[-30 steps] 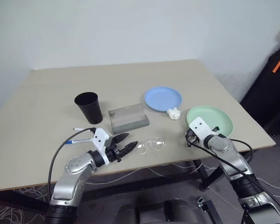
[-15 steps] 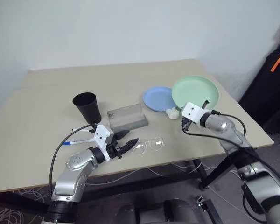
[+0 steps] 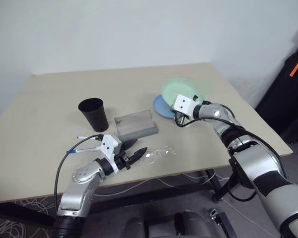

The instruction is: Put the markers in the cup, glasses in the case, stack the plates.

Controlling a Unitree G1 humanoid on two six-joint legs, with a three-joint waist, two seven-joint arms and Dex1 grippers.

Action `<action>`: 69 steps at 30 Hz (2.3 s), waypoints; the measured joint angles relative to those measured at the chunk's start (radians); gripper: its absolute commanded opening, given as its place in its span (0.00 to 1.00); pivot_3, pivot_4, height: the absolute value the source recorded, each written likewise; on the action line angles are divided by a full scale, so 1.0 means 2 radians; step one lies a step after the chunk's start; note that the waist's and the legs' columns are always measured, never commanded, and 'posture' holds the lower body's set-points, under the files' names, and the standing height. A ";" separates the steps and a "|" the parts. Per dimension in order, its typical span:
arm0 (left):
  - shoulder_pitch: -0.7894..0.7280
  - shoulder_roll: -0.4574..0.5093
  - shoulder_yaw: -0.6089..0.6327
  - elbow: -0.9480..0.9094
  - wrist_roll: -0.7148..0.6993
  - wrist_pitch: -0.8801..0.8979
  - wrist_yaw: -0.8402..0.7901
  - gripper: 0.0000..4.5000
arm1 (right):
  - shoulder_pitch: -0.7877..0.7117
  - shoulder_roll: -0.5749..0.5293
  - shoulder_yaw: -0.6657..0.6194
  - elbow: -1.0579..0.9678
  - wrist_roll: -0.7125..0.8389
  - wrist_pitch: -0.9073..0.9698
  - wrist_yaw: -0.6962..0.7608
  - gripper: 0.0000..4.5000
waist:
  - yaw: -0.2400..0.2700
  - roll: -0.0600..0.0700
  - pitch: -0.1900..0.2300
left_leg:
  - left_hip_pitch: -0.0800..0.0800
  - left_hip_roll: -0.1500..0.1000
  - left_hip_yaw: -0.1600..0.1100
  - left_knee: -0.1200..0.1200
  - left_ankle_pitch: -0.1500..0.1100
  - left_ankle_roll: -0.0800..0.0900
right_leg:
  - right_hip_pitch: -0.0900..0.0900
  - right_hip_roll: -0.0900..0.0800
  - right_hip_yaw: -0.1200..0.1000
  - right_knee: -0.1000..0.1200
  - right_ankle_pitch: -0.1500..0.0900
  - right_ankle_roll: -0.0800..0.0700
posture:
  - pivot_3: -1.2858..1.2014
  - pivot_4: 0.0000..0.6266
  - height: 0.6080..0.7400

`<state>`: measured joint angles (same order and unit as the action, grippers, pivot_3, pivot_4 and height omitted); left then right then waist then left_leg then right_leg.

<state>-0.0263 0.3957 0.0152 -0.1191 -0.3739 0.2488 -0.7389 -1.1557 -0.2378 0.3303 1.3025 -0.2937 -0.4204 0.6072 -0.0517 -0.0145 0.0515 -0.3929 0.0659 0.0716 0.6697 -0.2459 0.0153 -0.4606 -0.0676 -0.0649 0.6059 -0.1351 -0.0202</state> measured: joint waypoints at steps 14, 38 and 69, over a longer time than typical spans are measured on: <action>-0.009 0.000 0.000 0.000 0.001 -0.003 -0.001 0.64 | 0.007 -0.025 -0.025 -0.003 -0.004 -0.034 -0.035 0.61 | 0.000 0.000 0.000 | 0.000 0.000 0.000 0.000 0.000 0.000 | 0.000 0.000 0.000 0.000 0.000 0.000 | 0.52 0.00 1.00; -0.027 -0.004 -0.006 0.017 0.004 -0.006 -0.012 0.64 | 0.093 -0.024 -0.138 -0.044 0.094 0.155 0.031 0.09 | 0.000 0.000 0.000 | 0.001 0.000 0.000 0.001 0.000 0.000 | 0.000 0.000 0.001 0.001 0.000 0.000 | 0.52 0.00 1.00; -0.017 -0.004 -0.006 0.016 0.005 -0.006 -0.009 0.64 | 0.044 0.027 -0.194 -0.008 0.130 0.201 -0.043 0.90 | 0.000 0.000 0.000 | 0.000 -0.001 0.000 0.001 0.000 0.000 | 0.000 0.000 0.001 0.001 0.000 0.000 | 0.52 0.00 1.00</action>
<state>-0.0606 0.3868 0.0038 -0.0862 -0.3642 0.2360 -0.7578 -1.0685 -0.1831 -0.0584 1.2855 -0.0332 -0.0180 0.5217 -0.0525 -0.0139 0.0513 -0.3922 0.0647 0.0712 0.6709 -0.2455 0.0159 -0.4601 -0.0668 -0.0622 0.6070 -0.1344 -0.0195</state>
